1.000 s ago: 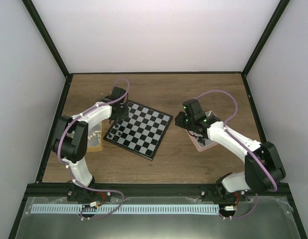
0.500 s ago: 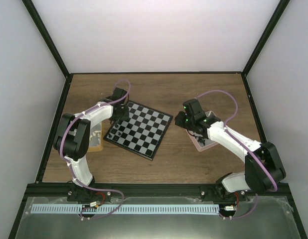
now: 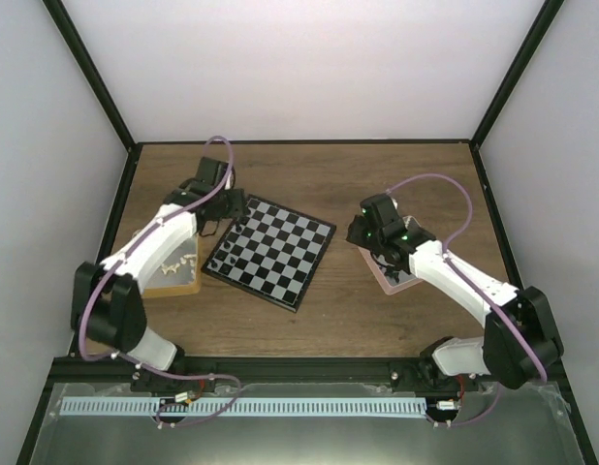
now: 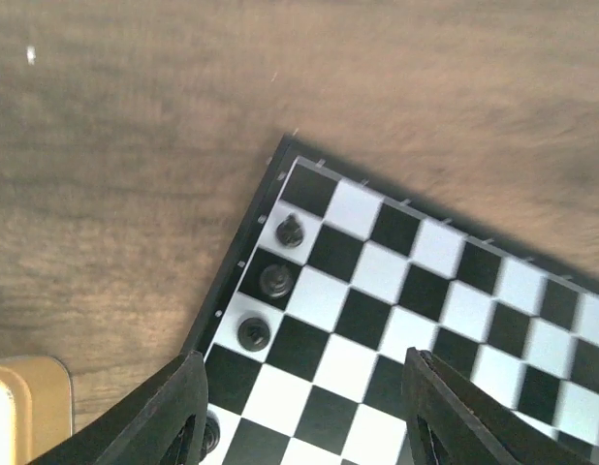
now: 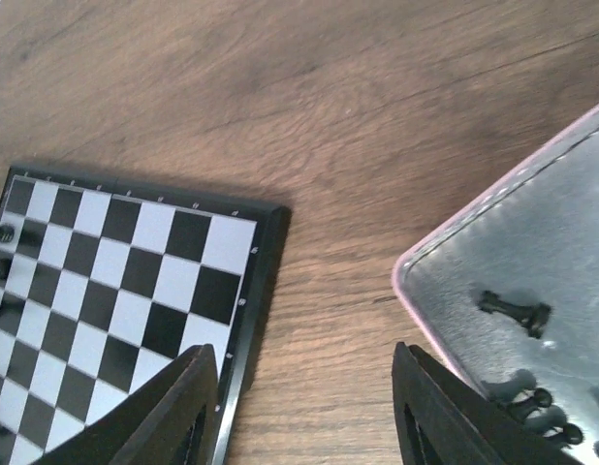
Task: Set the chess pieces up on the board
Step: Place the chess piece on the chessboard, then pick up the chess piece from the storage box.
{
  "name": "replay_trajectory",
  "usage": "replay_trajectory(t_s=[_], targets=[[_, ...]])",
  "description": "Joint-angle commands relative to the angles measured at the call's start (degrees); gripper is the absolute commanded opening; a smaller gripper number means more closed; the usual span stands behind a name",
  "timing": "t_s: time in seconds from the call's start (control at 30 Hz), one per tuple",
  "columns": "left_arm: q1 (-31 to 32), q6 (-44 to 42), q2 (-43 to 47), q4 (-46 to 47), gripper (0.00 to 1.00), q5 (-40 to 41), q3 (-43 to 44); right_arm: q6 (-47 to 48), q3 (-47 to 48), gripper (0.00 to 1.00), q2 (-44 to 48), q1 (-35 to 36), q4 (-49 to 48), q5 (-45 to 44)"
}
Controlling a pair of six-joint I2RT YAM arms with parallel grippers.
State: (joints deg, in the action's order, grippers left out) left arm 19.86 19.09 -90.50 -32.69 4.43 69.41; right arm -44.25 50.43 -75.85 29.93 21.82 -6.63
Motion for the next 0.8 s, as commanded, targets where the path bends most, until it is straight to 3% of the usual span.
replay_trajectory(t_s=[0.0,0.33,0.77], targets=[[0.0,-4.1,8.1,2.5,0.58,-3.7,-1.4,1.4,-1.0,0.52,3.1,-0.9,3.0,-8.0],[0.1,-7.4,28.0,22.1,0.64,-12.5,-13.8,2.1,-6.2,0.53,4.5,-11.7,5.7,-8.3],[0.1,-7.8,28.4,23.6,0.64,-13.5,-15.8,-2.1,-10.7,0.48,-1.0,-13.9,6.4,0.9]])
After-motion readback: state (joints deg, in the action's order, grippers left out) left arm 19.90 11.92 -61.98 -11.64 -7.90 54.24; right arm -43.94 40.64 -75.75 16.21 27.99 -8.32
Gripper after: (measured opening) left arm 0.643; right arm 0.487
